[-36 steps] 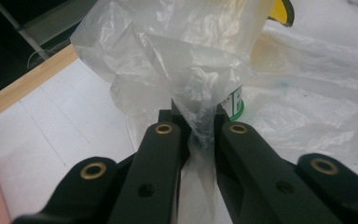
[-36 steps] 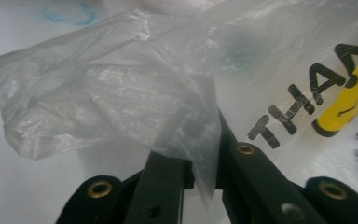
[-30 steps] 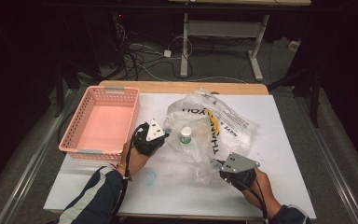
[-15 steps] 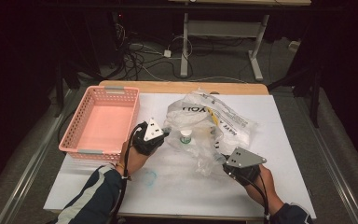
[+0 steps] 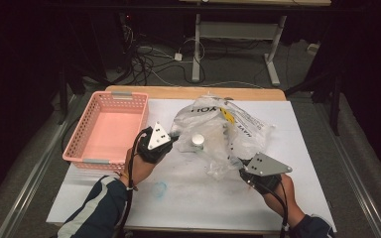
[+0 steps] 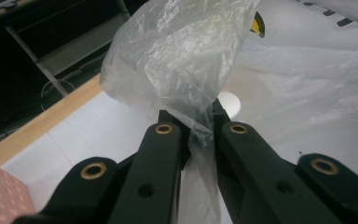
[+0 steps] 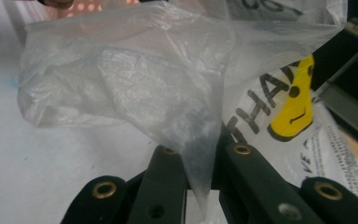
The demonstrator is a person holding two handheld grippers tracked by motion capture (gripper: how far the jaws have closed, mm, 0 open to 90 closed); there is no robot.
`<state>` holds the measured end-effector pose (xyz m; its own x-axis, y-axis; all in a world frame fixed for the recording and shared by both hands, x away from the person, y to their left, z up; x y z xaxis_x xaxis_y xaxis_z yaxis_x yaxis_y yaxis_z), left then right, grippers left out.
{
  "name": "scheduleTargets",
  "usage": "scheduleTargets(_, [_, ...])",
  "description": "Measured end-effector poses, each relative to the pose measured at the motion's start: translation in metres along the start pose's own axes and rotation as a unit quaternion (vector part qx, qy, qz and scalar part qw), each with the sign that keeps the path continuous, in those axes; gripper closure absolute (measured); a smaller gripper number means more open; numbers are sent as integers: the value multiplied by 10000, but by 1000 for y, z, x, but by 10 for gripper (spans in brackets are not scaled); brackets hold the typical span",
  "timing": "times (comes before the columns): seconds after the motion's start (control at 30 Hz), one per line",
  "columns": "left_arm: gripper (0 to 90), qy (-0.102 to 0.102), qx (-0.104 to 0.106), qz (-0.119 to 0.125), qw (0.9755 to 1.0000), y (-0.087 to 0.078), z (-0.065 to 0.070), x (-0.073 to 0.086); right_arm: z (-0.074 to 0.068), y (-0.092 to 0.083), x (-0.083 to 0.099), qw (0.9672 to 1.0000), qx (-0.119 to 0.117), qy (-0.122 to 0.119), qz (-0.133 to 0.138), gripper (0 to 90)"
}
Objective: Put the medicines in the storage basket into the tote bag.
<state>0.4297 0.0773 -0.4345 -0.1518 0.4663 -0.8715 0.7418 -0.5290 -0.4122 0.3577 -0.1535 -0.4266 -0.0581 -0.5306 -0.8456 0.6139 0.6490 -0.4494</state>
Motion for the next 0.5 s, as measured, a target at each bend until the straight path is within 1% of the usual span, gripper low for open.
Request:
scheduleTargets(0.07, [867, -8, -17, 96, 10000, -1, -2, -8, 8, -1, -7, 9999, 115, -15, 107, 900])
scheduleTargets(0.13, [867, -88, 0, 249, 9997, -3, -3, -16, 17, -2, -14, 9996, 178, -24, 212, 900])
scheduleTargets(0.17, [867, -153, 75, 325, 9993, -6, -3, -18, 21, -3, -19, 9994, 227, -29, 276, 900])
scheduleTargets(0.2, [868, -194, 122, 355, 9991, -9, -3, -20, 24, -4, -23, 9992, 228, -9, 334, 900])
scheduleTargets(0.23, [867, -157, 93, 373, 9991, -12, -3, -21, 26, -4, -27, 9990, 194, 27, 413, 900])
scheduleTargets(0.27, [868, -81, 57, 359, 9993, -16, -3, -21, 26, -4, -31, 9988, 177, 18, 466, 900])
scheduleTargets(0.3, [867, -48, 29, 363, 9993, -21, -3, -20, 26, -4, -35, 9986, 183, -15, 493, 900])
scheduleTargets(0.4, [868, -81, -19, 374, 9993, -38, -7, -17, 23, -2, -45, 9982, 148, -136, 571, 900])
scheduleTargets(0.43, [867, -122, -27, 391, 9992, -43, -8, -16, 22, -2, -48, 9981, 125, -138, 594, 900])
scheduleTargets(0.5, [867, -110, -104, 435, 9989, -55, -12, -17, 19, -2, -56, 9975, 98, -149, 677, 900])
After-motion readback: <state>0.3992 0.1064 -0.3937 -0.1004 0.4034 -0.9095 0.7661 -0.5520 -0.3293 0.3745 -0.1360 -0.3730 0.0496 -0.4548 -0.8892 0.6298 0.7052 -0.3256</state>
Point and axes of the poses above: each handheld gripper's, and its own axes: y roughly forward along the jaws, x roughly out of its underside, z roughly to its right, the point moved 7 cm from there along y, roughly forward along the jaws, and after that the axes turned 5 degrees about -x, right-handed, at the moved point
